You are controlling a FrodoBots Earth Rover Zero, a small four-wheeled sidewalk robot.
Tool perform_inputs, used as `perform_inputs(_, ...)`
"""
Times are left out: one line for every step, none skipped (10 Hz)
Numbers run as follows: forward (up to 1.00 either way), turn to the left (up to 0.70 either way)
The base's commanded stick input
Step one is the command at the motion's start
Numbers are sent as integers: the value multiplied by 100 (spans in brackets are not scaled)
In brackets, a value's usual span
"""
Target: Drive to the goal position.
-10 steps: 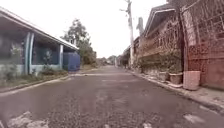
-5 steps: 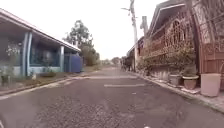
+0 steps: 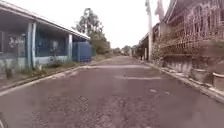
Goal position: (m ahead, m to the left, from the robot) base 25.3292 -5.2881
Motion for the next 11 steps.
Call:
perform_inputs(100, 2)
perform_inputs(100, 3)
perform_inputs(100, 40)
perform_inputs(100, 28)
perform_inputs(100, 2)
perform_inputs(100, 0)
perform_inputs(100, 0)
perform_inputs(100, 0)
perform_inputs(100, 0)
perform_inputs(100, -1)
perform_inputs(100, -5)
